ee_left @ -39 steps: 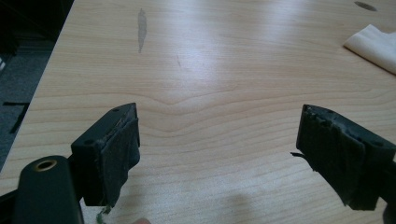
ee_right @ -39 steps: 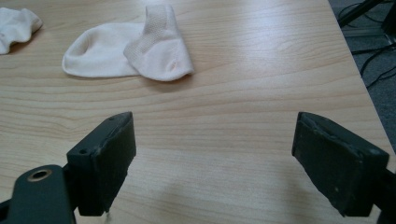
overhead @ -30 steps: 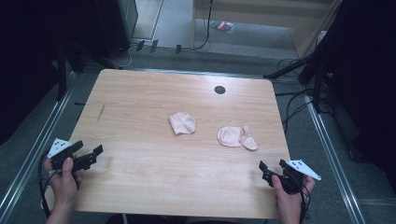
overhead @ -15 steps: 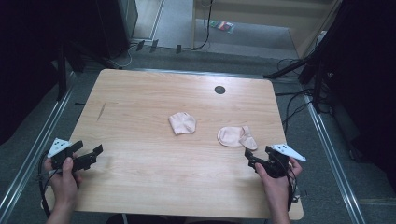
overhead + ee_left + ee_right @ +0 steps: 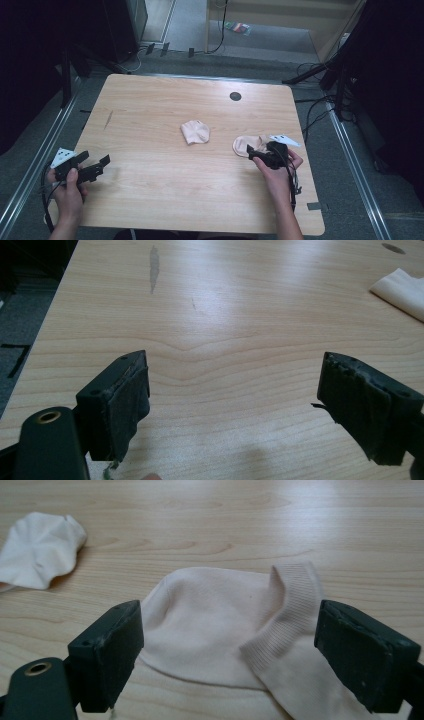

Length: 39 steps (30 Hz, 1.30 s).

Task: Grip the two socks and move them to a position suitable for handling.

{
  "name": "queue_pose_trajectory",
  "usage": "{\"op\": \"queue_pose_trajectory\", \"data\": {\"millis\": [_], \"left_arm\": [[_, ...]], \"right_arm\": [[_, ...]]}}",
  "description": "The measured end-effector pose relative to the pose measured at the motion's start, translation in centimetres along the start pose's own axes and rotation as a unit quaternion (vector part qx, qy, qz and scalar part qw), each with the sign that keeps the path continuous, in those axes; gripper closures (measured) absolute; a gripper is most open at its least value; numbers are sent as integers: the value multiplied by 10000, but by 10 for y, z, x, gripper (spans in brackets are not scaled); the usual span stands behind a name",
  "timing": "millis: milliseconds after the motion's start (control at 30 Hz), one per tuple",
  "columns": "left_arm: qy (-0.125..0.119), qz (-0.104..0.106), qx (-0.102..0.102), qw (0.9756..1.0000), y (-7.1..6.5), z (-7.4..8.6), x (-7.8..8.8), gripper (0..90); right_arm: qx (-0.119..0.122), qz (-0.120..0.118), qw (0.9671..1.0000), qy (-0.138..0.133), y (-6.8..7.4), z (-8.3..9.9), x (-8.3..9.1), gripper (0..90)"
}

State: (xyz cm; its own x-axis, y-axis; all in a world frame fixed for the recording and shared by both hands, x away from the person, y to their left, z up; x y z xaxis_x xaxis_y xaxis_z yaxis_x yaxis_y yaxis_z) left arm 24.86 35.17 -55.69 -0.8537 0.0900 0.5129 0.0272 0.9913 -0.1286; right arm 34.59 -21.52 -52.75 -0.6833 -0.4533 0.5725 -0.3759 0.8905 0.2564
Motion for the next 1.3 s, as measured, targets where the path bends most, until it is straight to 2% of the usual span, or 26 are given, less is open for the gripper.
{"op": "queue_pose_trajectory", "data": {"millis": [100,133,167,200,267,467,567,600,633,733,833,900,933,967,1000,1033,1067,1100,1133,1167,1200,1233,1300], "left_arm": [[21,22,16,10000,0,0,0,144],[21,22,16,10000,0,0,0,144],[31,30,25,10000,0,0,0,144],[31,30,25,10000,0,0,0,144],[26,34,36,10000,1,0,0,144],[48,50,28,10000,1,0,-1,144],[77,49,28,10000,0,-1,-1,144],[77,49,28,10000,0,-1,-1,144],[92,47,30,9999,0,-1,-1,144],[89,40,31,9999,0,-1,-2,145],[90,39,31,9999,0,-1,-2,145],[92,50,41,9999,0,-1,-2,145],[92,50,41,9999,0,-1,-2,145],[99,53,44,9999,0,-1,-2,145],[99,53,44,9999,0,-1,-2,145],[117,57,41,9999,0,-1,-2,145],[117,57,41,9999,0,-1,-2,145],[123,61,70,9999,1,-1,-2,145],[123,61,70,9999,1,-1,-2,145],[114,73,77,9999,1,-1,-2,144],[114,80,85,9999,2,-1,-2,145],[111,77,82,9999,2,-1,-2,145],[103,73,73,9999,1,-1,-2,145]], "right_arm": [[-42,158,9998,78,3,-4,-18,120],[-42,158,9998,78,3,-4,-18,120],[-43,293,9994,170,4,-4,-26,97],[-43,293,9994,170,4,-4,-26,97],[-69,446,9987,253,5,-1,-36,89],[3,621,9977,260,4,2,-42,88],[177,879,9954,325,8,5,-44,127],[177,879,9954,325,8,5,-44,127],[263,1012,9941,294,11,8,-45,138],[179,1076,9937,277,12,9,-44,168],[84,1227,9923,139,11,10,-41,331],[68,1353,9908,31,8,11,-37,494],[68,1353,9908,31,8,11,-37,494],[60,1487,9889,-17,5,12,-34,644],[60,1487,9889,-17,5,12,-34,644],[181,1462,9891,4,1,11,-33,725],[181,1462,9891,4,1,11,-33,725],[268,1458,9889,11,-1,12,-31,788],[268,1458,9889,11,-1,12,-31,788],[295,1312,9909,-8,-4,11,-28,818],[249,1330,9908,-13,-6,10,-26,825],[268,1424,9894,-55,-6,9,-23,828],[159,1317,9907,-292,-6,6,-13,832]]}}
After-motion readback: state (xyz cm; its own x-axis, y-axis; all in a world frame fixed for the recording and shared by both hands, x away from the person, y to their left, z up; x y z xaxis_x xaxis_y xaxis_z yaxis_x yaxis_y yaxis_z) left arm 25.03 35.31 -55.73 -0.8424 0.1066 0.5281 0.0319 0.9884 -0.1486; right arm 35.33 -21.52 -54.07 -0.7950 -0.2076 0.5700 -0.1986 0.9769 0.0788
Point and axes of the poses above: each handheld gripper's, and its own axes: x roughly backward along the jaws, z roughly out of its underside, y roughly to its left, the point moved 1 cm from there along -x, roughly forward along the jaws, and after that the axes turned 9 degrees about -z, right-handed, at the moved point
